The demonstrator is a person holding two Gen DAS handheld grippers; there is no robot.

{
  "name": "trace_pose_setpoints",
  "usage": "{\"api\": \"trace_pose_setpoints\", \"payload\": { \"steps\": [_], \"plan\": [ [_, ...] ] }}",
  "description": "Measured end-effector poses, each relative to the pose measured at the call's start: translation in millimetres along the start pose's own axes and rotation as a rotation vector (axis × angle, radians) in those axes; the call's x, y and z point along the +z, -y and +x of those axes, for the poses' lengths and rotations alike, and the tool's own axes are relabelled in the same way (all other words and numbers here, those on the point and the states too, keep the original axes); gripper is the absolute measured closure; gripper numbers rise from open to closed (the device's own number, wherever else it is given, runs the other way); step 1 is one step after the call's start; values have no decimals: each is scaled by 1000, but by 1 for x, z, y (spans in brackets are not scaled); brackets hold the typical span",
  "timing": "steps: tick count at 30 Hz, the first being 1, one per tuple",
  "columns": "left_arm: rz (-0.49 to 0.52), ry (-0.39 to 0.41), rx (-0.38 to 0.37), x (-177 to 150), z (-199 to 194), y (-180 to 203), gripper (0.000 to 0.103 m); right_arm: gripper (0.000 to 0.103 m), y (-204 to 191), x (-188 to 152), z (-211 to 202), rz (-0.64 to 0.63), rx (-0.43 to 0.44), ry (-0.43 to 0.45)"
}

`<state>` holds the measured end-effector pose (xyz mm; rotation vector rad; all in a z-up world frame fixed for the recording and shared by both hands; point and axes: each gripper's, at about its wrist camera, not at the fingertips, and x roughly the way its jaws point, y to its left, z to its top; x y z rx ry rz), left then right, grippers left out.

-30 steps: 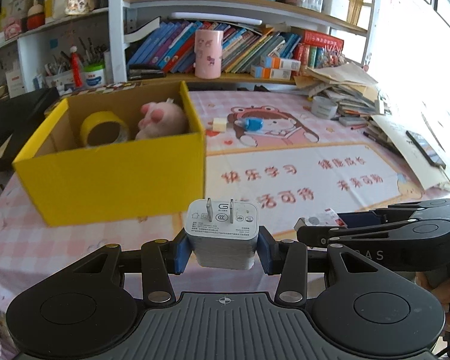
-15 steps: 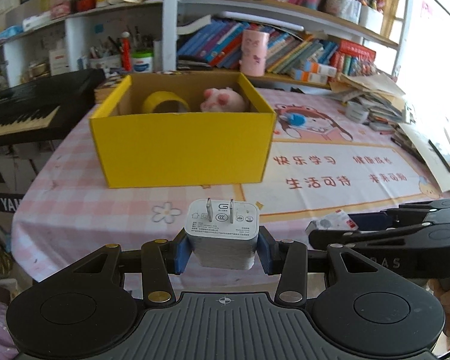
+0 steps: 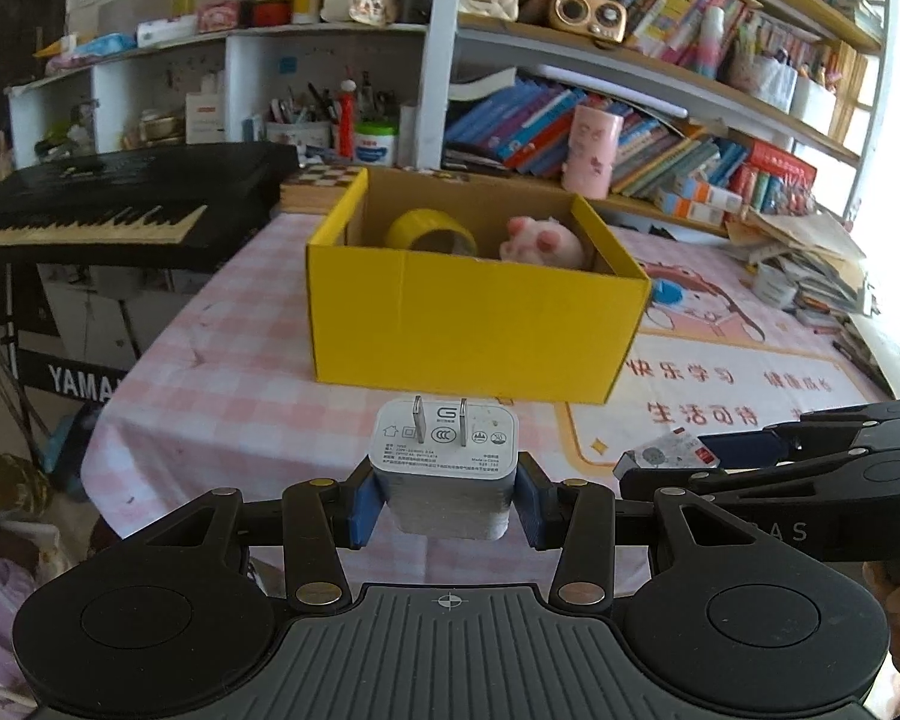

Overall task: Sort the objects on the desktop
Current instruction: 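Lift the charger with the left gripper while the right gripper carries the card box toward the yellow box, then lower the charger and card box into the yellow box and open both grippers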

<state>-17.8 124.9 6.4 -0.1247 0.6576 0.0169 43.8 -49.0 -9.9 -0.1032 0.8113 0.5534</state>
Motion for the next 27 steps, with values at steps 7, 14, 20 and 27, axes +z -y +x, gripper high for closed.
{"api": "trace_pose_setpoints", "payload": {
  "steps": [7,14,20,27],
  "plan": [
    [-23,39,-20,22,8,-8,59,53,-10,21,2,-92,-1,40],
    [-15,134,3,62,14,-10,59,53,-1,59,-2,-169,-12,160],
    [-15,182,26,90,31,-9,59,53,20,103,7,-189,-25,234],
    [-4,188,43,112,60,-3,59,53,37,137,32,-242,-40,252]
  ]
}}
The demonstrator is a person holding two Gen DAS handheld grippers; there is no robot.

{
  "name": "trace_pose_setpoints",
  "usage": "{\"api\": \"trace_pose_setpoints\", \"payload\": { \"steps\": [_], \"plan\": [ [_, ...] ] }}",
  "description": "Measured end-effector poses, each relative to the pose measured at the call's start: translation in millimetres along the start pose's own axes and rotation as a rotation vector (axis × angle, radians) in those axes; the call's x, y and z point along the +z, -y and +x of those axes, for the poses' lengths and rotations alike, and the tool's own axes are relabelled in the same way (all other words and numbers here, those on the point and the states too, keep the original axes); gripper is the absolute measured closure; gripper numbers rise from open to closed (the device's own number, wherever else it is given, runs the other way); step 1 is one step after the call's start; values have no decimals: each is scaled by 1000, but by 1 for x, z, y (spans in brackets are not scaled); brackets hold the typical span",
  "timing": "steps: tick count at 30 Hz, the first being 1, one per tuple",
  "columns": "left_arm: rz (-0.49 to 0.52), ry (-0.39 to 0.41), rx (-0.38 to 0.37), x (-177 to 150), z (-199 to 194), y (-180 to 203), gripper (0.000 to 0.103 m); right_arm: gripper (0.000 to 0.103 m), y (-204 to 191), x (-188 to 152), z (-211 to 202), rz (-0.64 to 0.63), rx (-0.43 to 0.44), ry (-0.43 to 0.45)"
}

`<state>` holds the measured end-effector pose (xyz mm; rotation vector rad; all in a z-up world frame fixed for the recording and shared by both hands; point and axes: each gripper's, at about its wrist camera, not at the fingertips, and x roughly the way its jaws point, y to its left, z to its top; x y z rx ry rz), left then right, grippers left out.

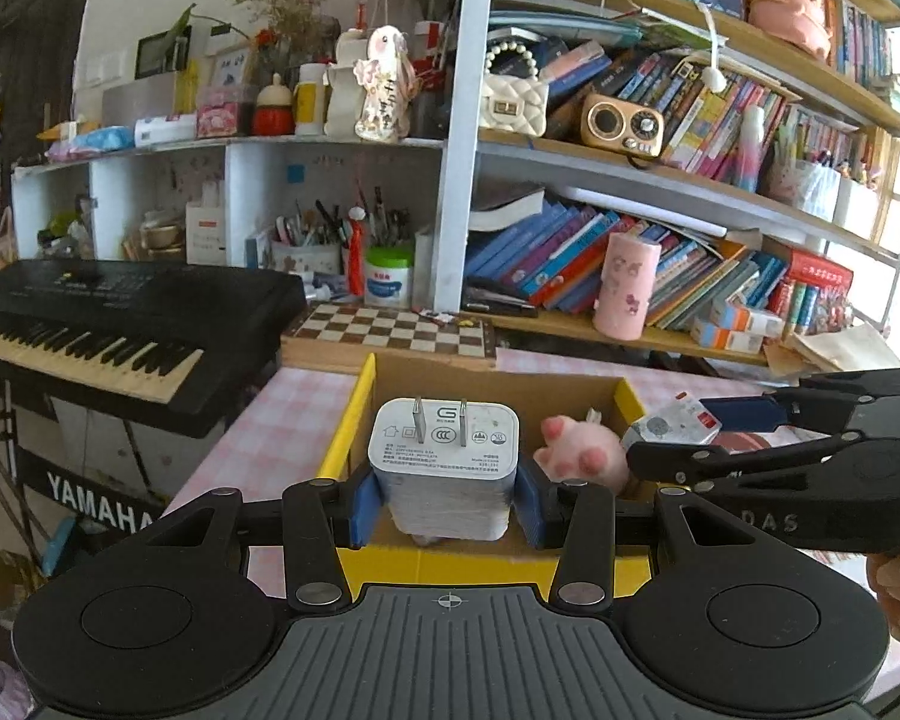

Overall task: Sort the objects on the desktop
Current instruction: 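Lower the charger and card box into the yellow box and open both grippers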

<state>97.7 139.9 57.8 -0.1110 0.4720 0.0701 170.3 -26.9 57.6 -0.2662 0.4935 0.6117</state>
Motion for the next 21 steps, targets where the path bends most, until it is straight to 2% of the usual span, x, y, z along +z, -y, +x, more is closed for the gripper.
{"api": "trace_pose_setpoints", "payload": {
  "steps": [13,18,21],
  "plan": [
    [3,-85,28,1,67,14,59,53,17,1,74,-169,59,-107],
    [22,-162,53,-6,89,16,59,52,16,-9,100,-259,109,-198],
    [37,-219,75,-12,99,20,59,52,18,-10,106,-275,133,-201]
  ]
}}
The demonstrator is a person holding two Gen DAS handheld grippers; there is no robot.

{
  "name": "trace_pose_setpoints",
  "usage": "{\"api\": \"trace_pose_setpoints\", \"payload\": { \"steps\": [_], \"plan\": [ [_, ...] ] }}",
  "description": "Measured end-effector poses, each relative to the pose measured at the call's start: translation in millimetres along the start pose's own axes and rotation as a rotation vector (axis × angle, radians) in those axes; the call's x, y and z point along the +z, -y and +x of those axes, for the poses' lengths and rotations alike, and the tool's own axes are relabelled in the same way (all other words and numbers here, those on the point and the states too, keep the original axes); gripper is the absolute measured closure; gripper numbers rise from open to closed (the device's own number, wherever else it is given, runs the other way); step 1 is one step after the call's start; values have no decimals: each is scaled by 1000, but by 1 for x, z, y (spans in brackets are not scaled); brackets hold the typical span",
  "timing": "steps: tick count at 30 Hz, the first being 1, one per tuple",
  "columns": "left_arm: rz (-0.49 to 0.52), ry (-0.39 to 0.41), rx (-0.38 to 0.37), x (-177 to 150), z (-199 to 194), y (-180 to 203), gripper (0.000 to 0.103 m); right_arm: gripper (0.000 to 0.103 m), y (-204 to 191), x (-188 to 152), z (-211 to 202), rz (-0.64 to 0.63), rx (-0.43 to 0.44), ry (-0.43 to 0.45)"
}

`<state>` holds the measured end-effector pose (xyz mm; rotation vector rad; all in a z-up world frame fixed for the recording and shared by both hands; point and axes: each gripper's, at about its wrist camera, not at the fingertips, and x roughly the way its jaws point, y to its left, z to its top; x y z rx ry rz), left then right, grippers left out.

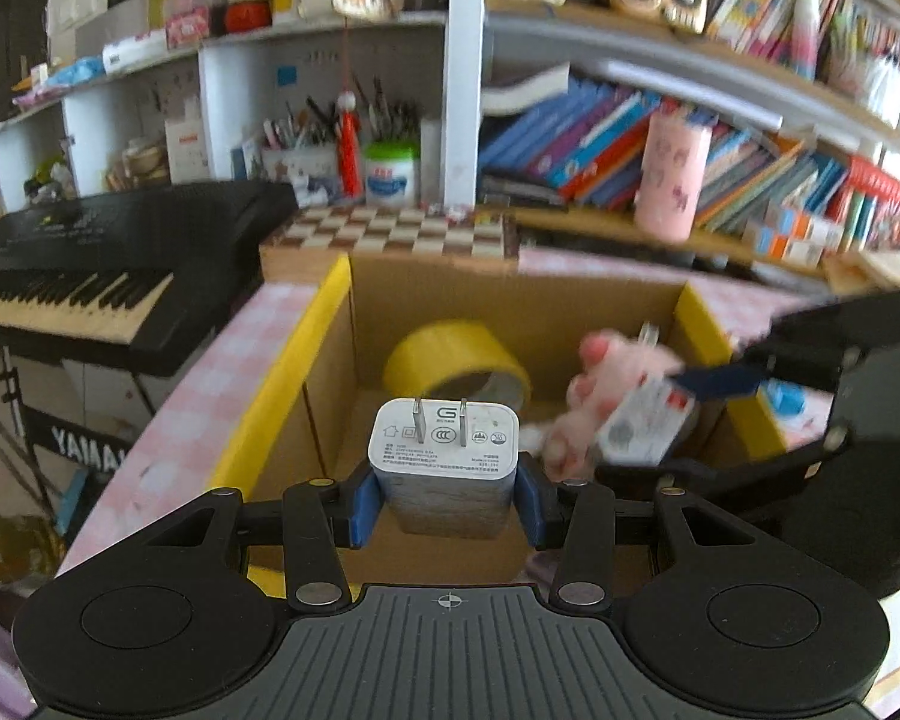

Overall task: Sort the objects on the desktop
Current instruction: 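Lower the charger and card box into the yellow box and open both grippers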

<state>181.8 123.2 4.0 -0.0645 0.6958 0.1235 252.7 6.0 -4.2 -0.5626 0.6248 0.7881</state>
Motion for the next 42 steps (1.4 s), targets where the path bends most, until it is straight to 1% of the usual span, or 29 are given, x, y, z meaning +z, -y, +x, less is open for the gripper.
{"api": "trace_pose_setpoints", "payload": {
  "steps": [3,7,13,16,17,19,20,21,22,27,29,32,33,37,42],
  "plan": [
    [-4,-29,13,-4,7,1,59,52,2,2,3,-13,13,2],
    [16,-30,41,-3,9,5,59,52,5,7,7,-63,5,9],
    [73,-54,75,-4,15,13,59,52,8,12,17,-143,12,4],
    [54,-41,66,-3,13,14,56,52,10,13,19,-147,13,8],
    [39,-31,64,-3,11,14,53,52,11,12,19,-147,15,10],
    [21,-8,71,-2,6,13,44,52,13,12,20,-148,17,13],
    [10,13,64,-2,2,11,41,52,14,11,19,-143,15,15],
    [-7,34,55,-1,-3,10,35,52,15,11,20,-139,19,15],
    [-21,54,52,0,-7,8,33,52,16,11,19,-137,23,17],
    [-47,132,75,4,-24,5,30,52,11,14,19,-144,45,21],
    [-53,148,82,4,-29,4,30,52,7,16,21,-149,64,11],
    [-51,145,98,4,-33,1,30,52,-2,15,27,-169,72,-14],
    [-51,143,103,3,-34,0,30,49,-4,14,28,-172,70,-17],
    [-56,141,111,0,-39,-3,30,43,-6,14,23,-146,64,8],
    [-63,154,104,-1,-46,-4,30,43,0,17,6,-78,22,52]
  ]
}}
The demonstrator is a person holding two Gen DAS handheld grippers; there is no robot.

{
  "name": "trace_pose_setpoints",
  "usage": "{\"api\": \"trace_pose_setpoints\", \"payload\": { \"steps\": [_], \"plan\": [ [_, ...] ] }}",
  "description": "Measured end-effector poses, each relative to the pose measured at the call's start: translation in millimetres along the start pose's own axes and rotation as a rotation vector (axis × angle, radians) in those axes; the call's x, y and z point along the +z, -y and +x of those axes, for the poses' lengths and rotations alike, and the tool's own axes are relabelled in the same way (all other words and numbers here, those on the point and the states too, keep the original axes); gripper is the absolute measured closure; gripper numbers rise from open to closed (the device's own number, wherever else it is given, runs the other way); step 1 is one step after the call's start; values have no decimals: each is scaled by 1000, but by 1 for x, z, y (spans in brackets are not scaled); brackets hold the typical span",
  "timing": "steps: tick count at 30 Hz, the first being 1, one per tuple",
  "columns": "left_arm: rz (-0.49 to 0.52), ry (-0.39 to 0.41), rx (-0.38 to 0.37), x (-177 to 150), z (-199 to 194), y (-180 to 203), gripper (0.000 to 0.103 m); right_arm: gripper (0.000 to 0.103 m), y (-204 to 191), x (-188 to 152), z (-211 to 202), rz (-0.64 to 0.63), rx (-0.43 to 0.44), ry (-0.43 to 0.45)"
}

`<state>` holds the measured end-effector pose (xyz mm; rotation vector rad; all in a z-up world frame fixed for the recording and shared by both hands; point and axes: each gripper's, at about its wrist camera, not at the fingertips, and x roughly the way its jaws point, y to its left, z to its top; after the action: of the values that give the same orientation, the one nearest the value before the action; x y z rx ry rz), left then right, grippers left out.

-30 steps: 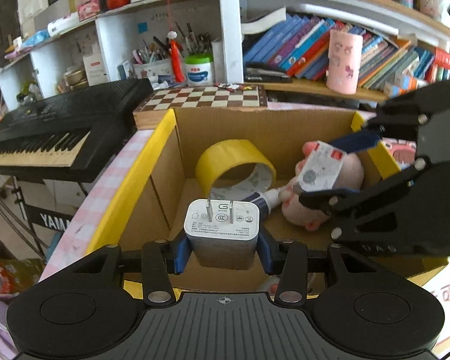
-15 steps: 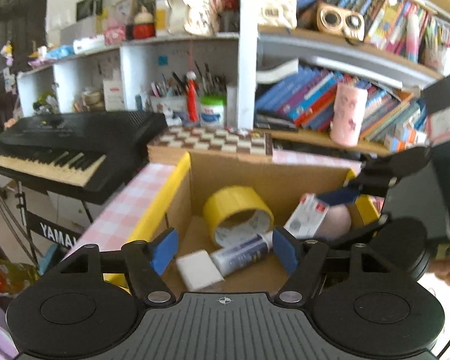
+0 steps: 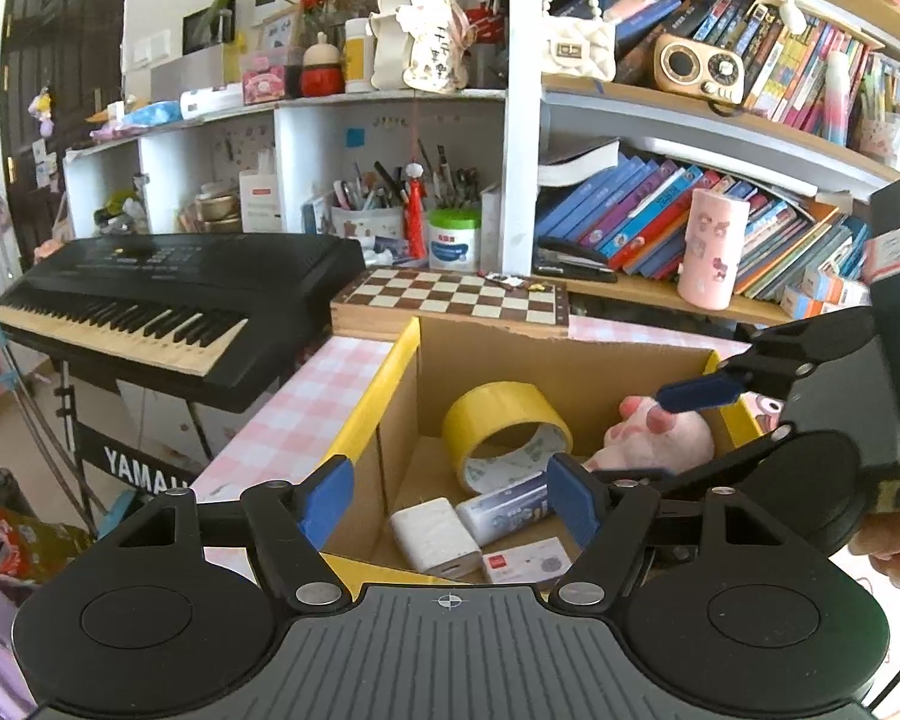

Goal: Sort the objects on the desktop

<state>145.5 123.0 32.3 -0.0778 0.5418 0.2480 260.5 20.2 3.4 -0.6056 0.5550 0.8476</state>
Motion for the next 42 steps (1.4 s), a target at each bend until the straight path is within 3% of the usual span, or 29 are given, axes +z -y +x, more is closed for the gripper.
{"api": "trace_pose_setpoints", "payload": {
  "steps": [19,26,42],
  "plan": [
    [3,6,-70,-7,-36,-8,29,41,6,-22,-90,269,-156,116],
    [-5,-10,-84,-19,-54,-17,29,41,-10,-50,-116,403,-234,121],
    [43,-69,-126,-61,-88,-19,29,41,-66,-98,-151,555,-340,93]
  ]
}}
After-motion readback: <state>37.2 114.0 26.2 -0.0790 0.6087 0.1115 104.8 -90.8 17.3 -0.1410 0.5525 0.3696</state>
